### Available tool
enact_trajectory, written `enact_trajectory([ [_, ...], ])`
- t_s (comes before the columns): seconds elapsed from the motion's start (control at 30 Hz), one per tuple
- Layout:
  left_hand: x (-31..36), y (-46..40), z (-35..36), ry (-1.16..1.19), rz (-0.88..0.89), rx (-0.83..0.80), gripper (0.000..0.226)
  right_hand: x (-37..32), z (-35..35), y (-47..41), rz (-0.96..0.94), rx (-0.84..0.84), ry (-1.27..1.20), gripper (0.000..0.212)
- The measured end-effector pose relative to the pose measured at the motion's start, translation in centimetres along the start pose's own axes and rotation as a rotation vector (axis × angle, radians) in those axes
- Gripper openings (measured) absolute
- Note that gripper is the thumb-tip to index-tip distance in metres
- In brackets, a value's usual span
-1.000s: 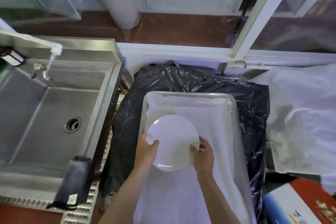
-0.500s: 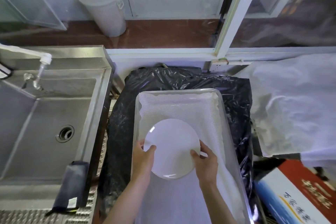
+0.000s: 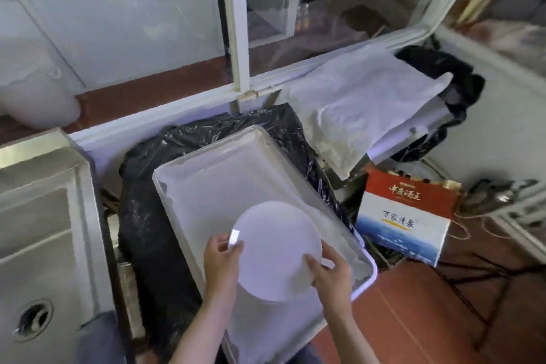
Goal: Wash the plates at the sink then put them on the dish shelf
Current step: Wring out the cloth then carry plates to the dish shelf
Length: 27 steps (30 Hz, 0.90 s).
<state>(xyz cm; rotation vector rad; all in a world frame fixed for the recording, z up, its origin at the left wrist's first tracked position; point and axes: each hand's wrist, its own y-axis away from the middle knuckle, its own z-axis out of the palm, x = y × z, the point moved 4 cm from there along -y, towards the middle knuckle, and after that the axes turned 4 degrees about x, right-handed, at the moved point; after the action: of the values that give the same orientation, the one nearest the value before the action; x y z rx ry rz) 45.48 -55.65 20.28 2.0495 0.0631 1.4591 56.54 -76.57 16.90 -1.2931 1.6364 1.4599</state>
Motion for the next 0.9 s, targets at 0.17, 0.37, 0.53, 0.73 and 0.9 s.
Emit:
enact_trajectory([
  [0.17, -2.5, 5.0, 0.9, -0.108, 0.047, -0.212, 0.016, 2.8, -6.9, 7.0, -0.061, 0.230, 0.021, 0.043],
  [0.37, -5.6, 12.1, 2.9, -0.235, 0.089, -0.455, 0.019, 7.3, -15.1, 14.4, 0.018, 0.452, -0.004, 0.039],
  [0.53, -8.6, 18.3, 5.6, -0.320, 0.167, -0.624, 0.019, 11.4, -21.4, 20.1, 0.056, 0.607, -0.103, 0.033],
  [0.73, -12.8, 27.3, 9.2, -0.473, 0.237, -0.837, 0.020, 16.4, -29.2, 27.4, 0.103, 0.811, -0.201, 0.036],
  [0.9, -17.1, 37.1, 12.3, -0.559, 0.256, -1.009, 0.017, 21.6, -36.7, 33.9, 0.154, 0.971, -0.254, 0.038],
])
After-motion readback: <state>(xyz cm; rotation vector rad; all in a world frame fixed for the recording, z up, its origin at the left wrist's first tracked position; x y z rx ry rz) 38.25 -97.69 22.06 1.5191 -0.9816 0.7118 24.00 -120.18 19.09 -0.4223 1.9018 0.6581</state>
